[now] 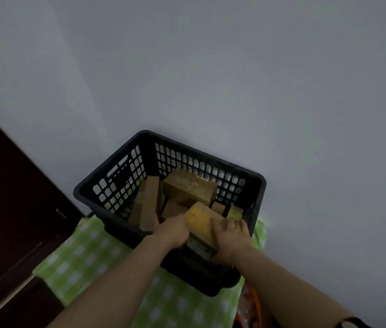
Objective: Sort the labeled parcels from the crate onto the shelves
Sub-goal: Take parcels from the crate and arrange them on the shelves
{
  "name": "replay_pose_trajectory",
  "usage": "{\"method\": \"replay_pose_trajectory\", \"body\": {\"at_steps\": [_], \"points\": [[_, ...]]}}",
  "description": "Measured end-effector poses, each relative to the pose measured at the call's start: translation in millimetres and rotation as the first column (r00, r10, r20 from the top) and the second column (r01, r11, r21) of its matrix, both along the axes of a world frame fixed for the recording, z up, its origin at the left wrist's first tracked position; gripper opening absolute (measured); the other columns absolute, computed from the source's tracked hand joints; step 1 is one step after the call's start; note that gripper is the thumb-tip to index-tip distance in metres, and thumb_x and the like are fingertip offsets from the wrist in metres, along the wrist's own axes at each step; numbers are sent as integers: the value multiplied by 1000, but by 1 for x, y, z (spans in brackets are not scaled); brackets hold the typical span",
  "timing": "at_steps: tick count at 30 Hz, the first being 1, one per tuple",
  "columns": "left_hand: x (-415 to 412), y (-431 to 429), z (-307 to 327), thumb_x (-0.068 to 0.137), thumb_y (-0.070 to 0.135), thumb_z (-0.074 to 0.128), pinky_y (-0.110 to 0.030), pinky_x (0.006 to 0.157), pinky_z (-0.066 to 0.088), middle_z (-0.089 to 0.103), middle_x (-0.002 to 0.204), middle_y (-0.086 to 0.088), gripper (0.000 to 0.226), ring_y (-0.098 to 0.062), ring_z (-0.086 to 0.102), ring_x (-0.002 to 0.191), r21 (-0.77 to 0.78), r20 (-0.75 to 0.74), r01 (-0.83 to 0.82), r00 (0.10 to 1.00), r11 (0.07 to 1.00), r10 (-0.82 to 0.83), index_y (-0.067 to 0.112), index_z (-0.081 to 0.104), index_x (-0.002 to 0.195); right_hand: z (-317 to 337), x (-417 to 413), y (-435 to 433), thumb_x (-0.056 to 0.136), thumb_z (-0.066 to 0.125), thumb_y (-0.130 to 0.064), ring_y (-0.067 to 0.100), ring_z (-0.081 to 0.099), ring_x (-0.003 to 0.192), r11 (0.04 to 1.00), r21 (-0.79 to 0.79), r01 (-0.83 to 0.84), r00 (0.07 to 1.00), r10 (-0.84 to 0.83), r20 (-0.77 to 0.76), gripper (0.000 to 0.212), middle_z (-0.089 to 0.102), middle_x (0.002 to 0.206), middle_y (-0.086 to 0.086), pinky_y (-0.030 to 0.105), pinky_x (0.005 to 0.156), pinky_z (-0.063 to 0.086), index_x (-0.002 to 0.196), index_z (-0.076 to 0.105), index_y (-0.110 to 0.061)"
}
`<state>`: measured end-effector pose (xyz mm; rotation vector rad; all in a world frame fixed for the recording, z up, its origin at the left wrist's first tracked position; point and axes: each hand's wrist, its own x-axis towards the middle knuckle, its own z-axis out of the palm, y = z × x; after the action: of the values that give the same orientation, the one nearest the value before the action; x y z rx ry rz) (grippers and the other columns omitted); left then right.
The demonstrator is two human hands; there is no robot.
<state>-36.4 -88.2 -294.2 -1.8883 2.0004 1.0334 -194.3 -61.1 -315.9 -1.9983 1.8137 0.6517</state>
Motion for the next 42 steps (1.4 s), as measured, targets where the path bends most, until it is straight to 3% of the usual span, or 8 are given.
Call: {"method": "replay_pose_trajectory", "body": {"at_steps": [5,11,14,17,24,29,36,42], "points": [[10,-6,14,95,13,39,-41,105,40,52,134,-3,46,-26,48,122,14,-334,-311,894,950,297,22,39,140,17,-16,-29,80,57,-59,34,36,124,980,-67,189,925,-154,347,83,34,133,13,40,105,35,148,17,-38],[20,7,74,91,24,57,-31,86,48,56,108,3,40,-19,56,96,55,-642,-777,454,627,618,18,46,129,79,-31,-64,79,71,-30,18,61,104,824,304,479,154,-420,894,61,61,122,0,32,94,50,136,51,-27],[20,25,107,86,39,64,-28,69,46,59,92,-1,20,-16,56,84,339,-709,-804,123,488,695,22,61,96,100,-23,-67,77,73,-29,24,64,104,836,410,365,-10,-437,900,55,66,115,5,44,94,52,129,58,-25],[22,49,124,84,37,66,-31,77,43,65,94,-2,21,-19,57,89,400,-765,-782,3,478,644,22,66,98,118,-4,-57,81,69,-21,28,61,104,854,485,190,-99,-475,875,38,65,113,10,40,85,54,118,63,-20],[45,112,155,83,23,67,-28,66,53,74,93,-1,32,-15,68,88,350,-842,-856,-110,381,528,13,65,114,144,42,-29,81,68,-14,31,60,112,863,488,-128,-123,-502,856,42,63,122,11,43,92,51,122,62,-21],[64,158,174,80,14,69,-39,94,49,72,107,-1,38,-20,63,106,253,-884,-896,-61,364,463,21,63,117,166,72,0,86,61,-5,27,62,106,821,517,-241,-101,-552,828,42,65,115,10,40,89,53,127,56,-14],[92,223,205,63,29,72,-37,82,49,70,98,-6,49,-21,61,97,209,-937,-945,-120,252,328,16,63,110,176,113,57,75,63,-49,37,60,107,649,681,-338,-25,-730,683,59,62,119,23,43,87,52,122,50,-17],[115,273,220,81,17,67,-42,85,51,72,102,-2,35,-18,63,104,145,-960,-984,-114,106,254,24,61,115,186,139,103,83,42,-69,28,60,75,591,697,-405,96,-731,675,71,65,97,27,33,65,52,122,58,-12]]}}
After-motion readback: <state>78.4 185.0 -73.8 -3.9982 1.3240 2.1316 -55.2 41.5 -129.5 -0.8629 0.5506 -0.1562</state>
